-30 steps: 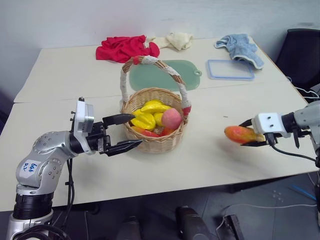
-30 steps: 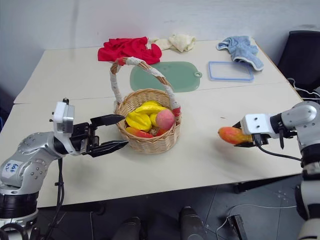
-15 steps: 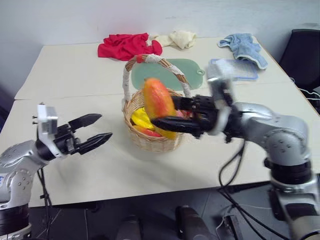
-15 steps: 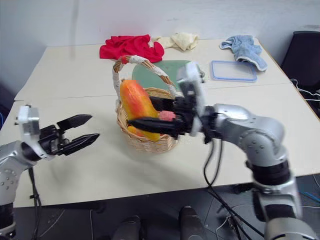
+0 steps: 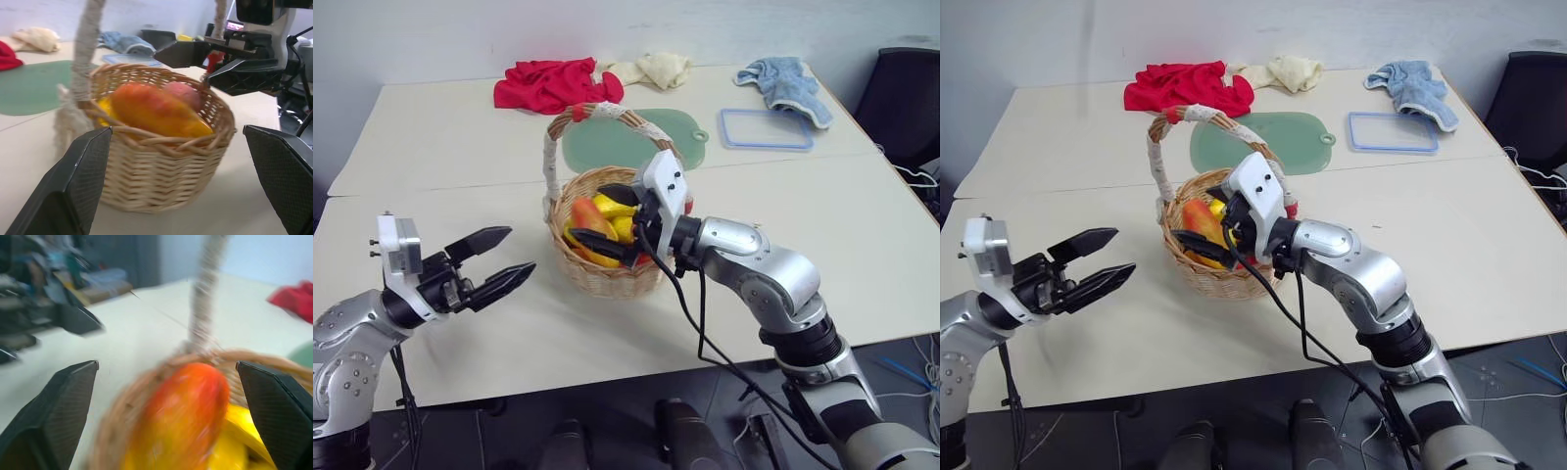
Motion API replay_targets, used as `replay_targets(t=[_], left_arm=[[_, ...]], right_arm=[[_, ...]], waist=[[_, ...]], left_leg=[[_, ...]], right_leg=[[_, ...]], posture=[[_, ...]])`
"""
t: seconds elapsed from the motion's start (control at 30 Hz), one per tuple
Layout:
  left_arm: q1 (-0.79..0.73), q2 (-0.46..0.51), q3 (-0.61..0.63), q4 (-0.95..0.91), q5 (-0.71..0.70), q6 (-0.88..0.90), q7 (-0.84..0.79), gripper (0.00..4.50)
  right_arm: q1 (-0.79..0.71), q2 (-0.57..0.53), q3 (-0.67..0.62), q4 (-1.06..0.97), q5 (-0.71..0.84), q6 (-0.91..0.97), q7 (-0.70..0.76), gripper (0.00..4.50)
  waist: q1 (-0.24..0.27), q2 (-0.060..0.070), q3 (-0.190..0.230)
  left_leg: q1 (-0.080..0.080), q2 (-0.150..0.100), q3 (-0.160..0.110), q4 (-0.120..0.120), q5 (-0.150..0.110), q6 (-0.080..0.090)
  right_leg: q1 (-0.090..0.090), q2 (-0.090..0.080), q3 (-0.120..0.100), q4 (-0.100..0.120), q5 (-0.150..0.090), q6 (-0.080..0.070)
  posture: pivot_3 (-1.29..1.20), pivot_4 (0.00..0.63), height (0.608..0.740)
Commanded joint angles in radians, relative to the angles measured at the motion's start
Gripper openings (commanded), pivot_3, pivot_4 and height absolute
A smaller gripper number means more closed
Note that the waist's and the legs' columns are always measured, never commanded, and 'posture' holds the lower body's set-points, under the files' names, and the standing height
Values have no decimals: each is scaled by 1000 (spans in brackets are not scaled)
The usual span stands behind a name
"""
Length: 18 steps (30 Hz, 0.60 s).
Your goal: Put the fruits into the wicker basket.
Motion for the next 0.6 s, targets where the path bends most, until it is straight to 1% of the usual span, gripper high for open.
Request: replay_targets(t=[0.03,0.07,0.13,0.17,0.2,0.27,0.33,0.43,0.47,0.53,0.6], left_arm=[[10,2,4,-33,-46,19,10,4500],[10,6,-3,-33,-53,28,6,4500],[4,8,-17,-34,-53,31,3,4500],[-2,7,-21,-33,-50,28,5,4500],[-11,6,-23,-27,-45,22,6,4500],[-28,5,-23,-11,-34,6,8,4500],[-44,10,-22,9,-19,-10,5,4500],[-65,36,-5,43,-54,21,-12,4500],[-73,43,-2,55,-62,28,-16,4500],[-83,53,-6,71,-64,32,-28,4500],[-112,49,-25,98,-53,19,-39,4500]], right_arm=[[18,-58,-82,-75,76,-74,195,4456],[28,-85,-103,-94,132,-40,243,4456],[49,-132,-147,-128,248,47,282,4456],[71,-183,-171,-153,307,105,302,4456],[111,-254,-199,-184,334,143,336,4456],[191,-363,-262,-216,344,165,369,4456],[258,-427,-350,-194,320,145,355,4456],[316,-533,-461,-75,195,51,374,4456],[313,-557,-471,-27,150,15,384,4456],[275,-567,-463,58,86,-39,384,4456],[186,-534,-401,128,24,-65,365,4456]], waist=[[3,0,0],[4,0,0],[8,0,0],[10,0,0],[14,0,0],[20,0,0],[29,0,0],[32,0,0],[33,0,0],[34,0,0],[32,0,0]], left_leg=[[0,0,0,0,0,0],[0,0,0,1,0,1],[0,0,0,1,-1,2],[0,0,-1,2,-1,2],[0,0,-1,2,-1,2],[0,0,-2,2,-2,3],[1,-1,-2,4,-3,6],[3,-2,0,6,-4,7],[4,-3,0,6,-4,7],[8,-3,1,6,-4,8],[10,-3,1,5,-4,8]], right_leg=[[0,0,0,0,0,0],[1,0,0,0,0,0],[1,0,0,-1,0,0],[2,0,0,-1,0,0],[2,0,0,-1,0,0],[4,0,-1,-3,0,0],[7,0,-1,-6,0,0],[12,1,2,-14,0,0],[13,0,2,-16,0,0],[17,1,3,-18,1,0],[18,1,4,-19,1,0]], posture=[[0,150,740],[0,150,740],[0,150,740],[0,150,740],[0,150,740],[0,150,740],[0,150,740],[0,150,740],[0,150,740],[0,150,740],[0,150,740]])
